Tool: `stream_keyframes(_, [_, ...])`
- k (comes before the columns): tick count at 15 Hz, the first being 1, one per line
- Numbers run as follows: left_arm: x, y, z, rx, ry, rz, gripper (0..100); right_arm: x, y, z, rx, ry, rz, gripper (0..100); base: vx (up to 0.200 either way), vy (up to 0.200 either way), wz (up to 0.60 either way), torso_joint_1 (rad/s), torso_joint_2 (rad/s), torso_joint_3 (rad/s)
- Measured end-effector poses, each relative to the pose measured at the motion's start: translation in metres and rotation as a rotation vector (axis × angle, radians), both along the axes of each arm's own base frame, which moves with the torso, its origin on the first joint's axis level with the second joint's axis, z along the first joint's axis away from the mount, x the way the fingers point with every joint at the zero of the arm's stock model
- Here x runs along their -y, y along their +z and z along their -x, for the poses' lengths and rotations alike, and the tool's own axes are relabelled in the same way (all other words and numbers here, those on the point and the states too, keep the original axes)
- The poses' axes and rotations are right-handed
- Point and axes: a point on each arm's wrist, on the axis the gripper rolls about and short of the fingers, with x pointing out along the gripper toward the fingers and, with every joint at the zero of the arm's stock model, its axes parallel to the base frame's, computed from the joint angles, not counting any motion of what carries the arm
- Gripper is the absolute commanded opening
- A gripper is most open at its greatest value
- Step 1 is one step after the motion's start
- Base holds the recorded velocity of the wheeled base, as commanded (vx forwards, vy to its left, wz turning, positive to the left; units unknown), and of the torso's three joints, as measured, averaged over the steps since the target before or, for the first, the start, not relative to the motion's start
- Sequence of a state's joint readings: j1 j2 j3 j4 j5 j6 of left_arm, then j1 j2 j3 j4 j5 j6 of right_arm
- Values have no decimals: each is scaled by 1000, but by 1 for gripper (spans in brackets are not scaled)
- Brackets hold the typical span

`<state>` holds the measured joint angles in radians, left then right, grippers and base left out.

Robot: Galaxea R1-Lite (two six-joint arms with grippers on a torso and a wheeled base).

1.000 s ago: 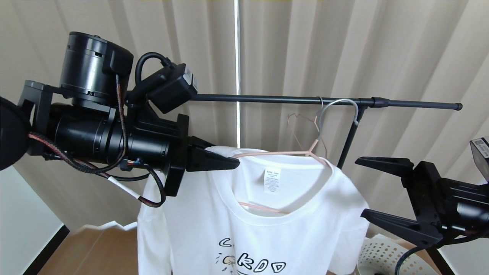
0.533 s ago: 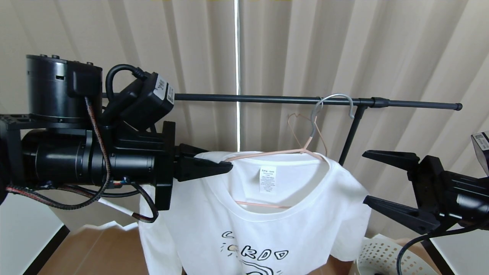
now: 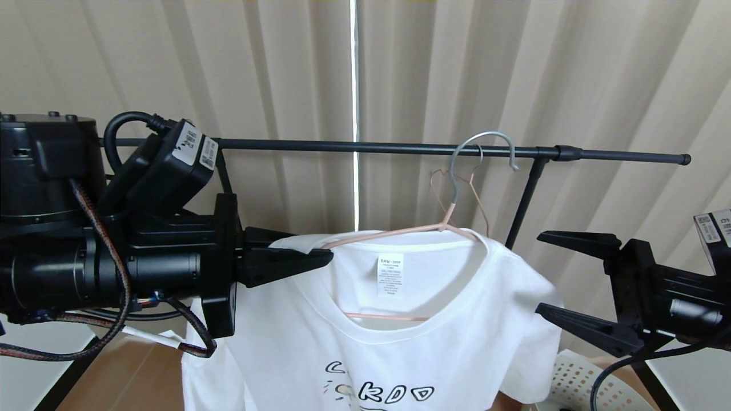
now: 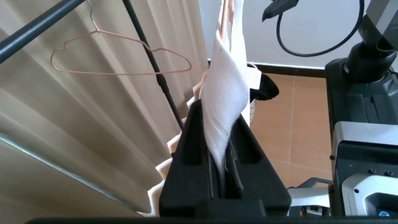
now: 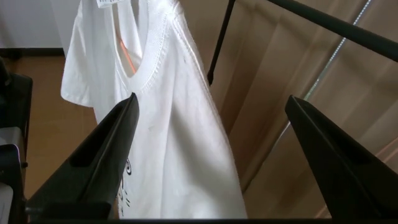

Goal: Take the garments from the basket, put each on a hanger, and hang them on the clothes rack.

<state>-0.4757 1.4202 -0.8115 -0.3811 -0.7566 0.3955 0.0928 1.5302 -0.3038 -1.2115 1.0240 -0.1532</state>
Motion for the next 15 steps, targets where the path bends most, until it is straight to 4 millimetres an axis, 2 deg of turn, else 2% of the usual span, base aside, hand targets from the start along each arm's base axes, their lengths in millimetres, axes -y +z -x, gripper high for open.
stream_keyframes(6, [-7, -10, 5, -1, 19, 17, 0, 5, -8, 1, -27, -18, 9, 100, 0, 0, 0, 0, 0, 0])
stream_keyframes(15, [-15, -7, 3, 42, 56, 38, 0, 5, -19, 1, 39, -22, 72, 100, 0, 0, 0, 0, 0, 0])
